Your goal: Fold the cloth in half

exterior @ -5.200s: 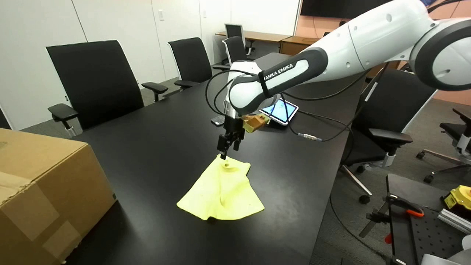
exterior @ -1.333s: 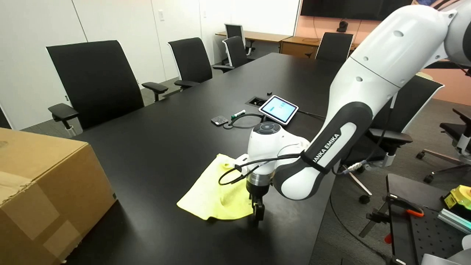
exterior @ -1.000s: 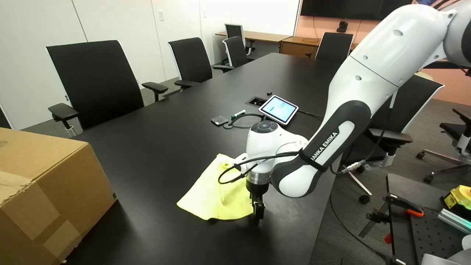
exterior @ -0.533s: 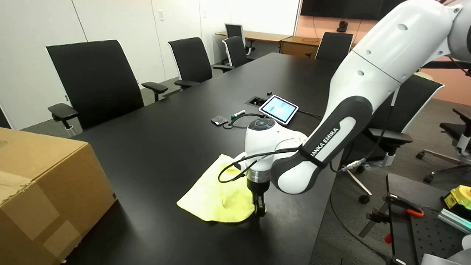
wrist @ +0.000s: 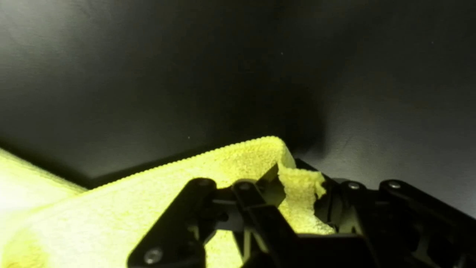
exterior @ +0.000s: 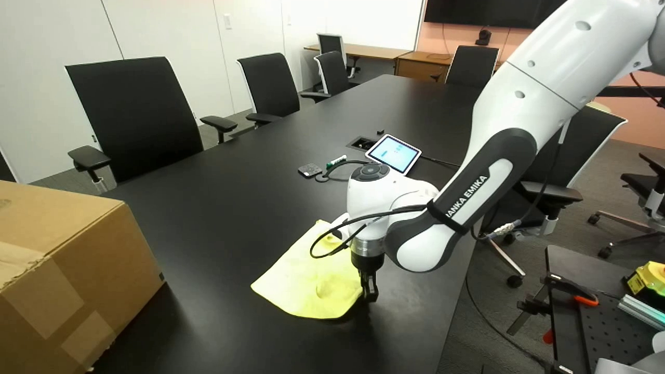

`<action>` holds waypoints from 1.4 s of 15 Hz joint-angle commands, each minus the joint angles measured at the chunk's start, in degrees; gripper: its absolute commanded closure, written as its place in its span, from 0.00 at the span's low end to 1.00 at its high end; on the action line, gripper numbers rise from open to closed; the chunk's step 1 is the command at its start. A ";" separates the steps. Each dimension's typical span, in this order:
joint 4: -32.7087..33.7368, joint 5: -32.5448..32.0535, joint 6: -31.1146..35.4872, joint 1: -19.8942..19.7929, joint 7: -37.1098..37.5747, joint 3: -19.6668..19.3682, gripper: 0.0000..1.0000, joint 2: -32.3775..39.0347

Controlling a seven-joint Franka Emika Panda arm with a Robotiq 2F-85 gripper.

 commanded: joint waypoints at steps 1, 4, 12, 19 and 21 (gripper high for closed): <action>-1.80 -2.88 -1.00 2.57 1.85 -1.73 0.91 -4.14; 0.99 -5.32 -1.28 5.02 3.36 -3.35 0.91 -4.32; 16.35 -10.20 -6.11 10.12 6.69 -6.64 0.92 1.53; 35.95 -14.11 -8.99 14.07 7.49 -9.27 0.92 13.63; 41.34 -14.18 -8.65 14.81 8.35 -9.91 0.92 16.81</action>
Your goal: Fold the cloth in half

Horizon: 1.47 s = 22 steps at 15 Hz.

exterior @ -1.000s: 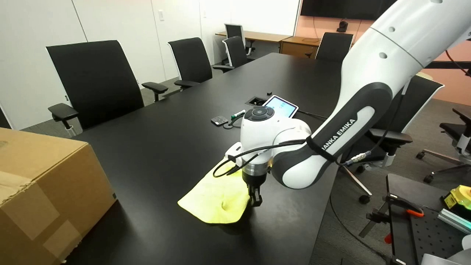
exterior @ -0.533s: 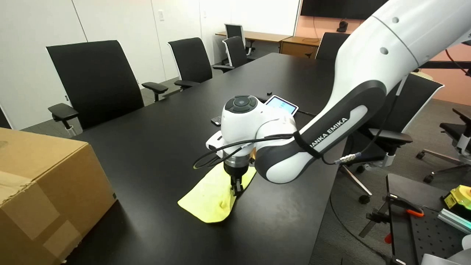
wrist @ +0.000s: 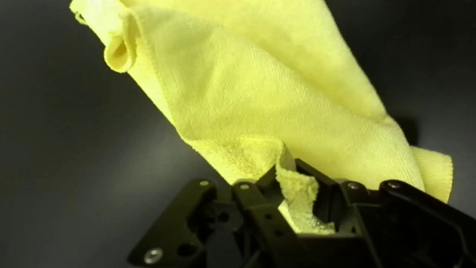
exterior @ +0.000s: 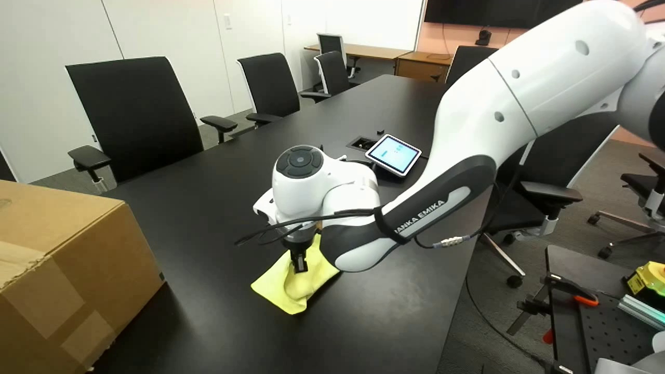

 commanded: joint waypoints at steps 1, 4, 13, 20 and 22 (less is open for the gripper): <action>13.68 -1.23 -1.28 2.30 2.74 -2.29 0.92 7.98; 21.46 -0.49 -1.65 3.10 5.23 -3.80 0.92 12.27; 33.34 2.37 -7.49 1.79 10.48 -4.73 0.34 19.40; 14.20 6.09 -5.97 -4.10 13.62 -2.21 0.00 6.02; 9.54 8.04 -6.47 -5.86 14.56 -1.52 0.00 2.63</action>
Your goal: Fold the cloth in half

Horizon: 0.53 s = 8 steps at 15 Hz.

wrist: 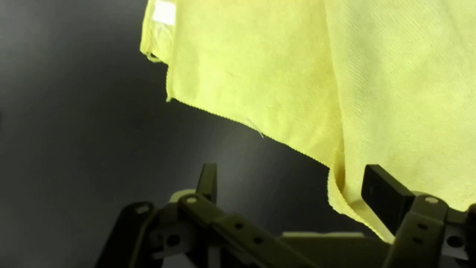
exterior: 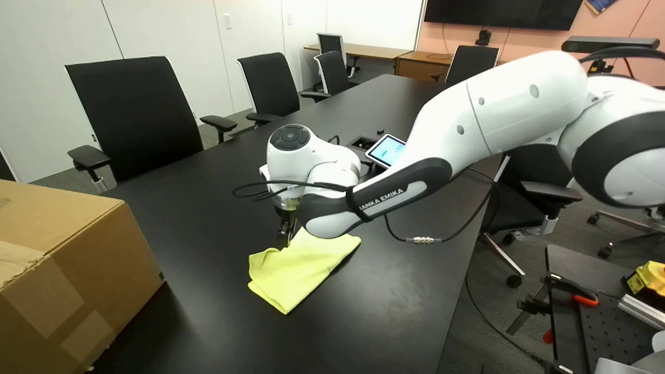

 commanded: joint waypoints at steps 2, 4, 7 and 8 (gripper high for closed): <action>-16.10 5.01 0.22 -3.53 2.47 2.12 0.00 -12.11; -21.07 7.22 0.89 -4.92 3.55 2.47 0.00 -15.69; -28.88 10.28 1.03 -6.62 5.77 2.37 0.00 -21.39; -31.54 11.33 1.69 -7.45 5.66 2.66 0.00 -23.28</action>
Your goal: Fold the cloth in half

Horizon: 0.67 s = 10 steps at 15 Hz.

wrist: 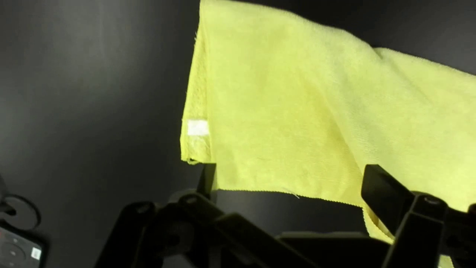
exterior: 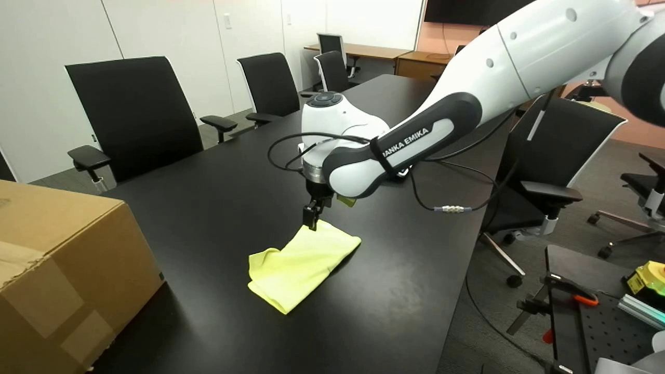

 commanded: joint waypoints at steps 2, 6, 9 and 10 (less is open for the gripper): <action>-16.41 4.96 2.94 -3.89 0.23 2.04 0.00 -12.09; -27.40 11.00 5.34 -9.51 -5.80 5.50 0.00 -20.09; -36.07 14.24 5.80 -13.04 -11.09 6.55 0.00 -26.79; -38.97 15.04 5.47 -14.05 -13.08 6.61 0.00 -29.22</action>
